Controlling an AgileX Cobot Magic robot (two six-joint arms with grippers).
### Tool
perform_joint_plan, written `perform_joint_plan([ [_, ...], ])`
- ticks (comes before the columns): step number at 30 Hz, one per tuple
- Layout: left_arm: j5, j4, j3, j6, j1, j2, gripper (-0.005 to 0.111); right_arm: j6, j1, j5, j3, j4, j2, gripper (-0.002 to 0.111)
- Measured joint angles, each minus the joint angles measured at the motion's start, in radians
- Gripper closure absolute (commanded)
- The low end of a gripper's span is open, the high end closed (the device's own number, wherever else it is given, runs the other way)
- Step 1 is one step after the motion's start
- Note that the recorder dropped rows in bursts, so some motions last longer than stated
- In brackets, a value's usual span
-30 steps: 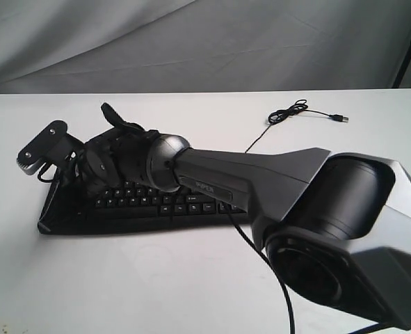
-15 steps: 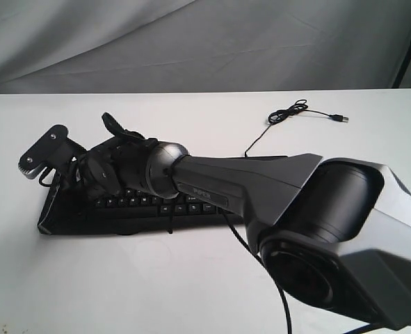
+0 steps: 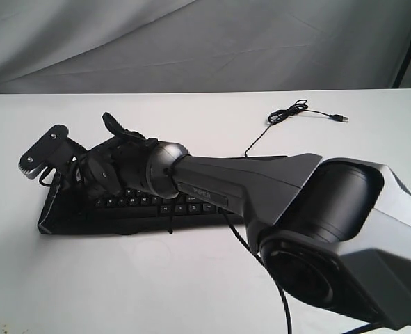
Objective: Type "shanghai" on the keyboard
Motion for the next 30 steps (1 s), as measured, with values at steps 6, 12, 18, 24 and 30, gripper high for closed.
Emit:
perform_joint_plan([
  [6,0.000,0.000,0.000,0.000,0.000,0.000,0.107,-0.004,-0.002,0.036,-0.001,-0.010,-0.016,0.108],
  [12,0.000,0.000,0.000,0.000,0.000,0.000,0.107,0.007,-0.021,0.200,0.020,-0.080,-0.131,0.108],
  [18,0.000,0.000,0.000,0.000,0.000,0.000,0.107,0.066,-0.051,0.174,0.254,-0.083,-0.260,0.108],
  [24,0.000,0.000,0.000,0.000,0.000,0.000,0.107,0.125,-0.055,-0.010,0.518,-0.084,-0.371,0.108],
  [30,0.000,0.000,0.000,0.000,0.000,0.000,0.107,0.149,-0.069,-0.099,0.571,-0.084,-0.377,0.108],
])
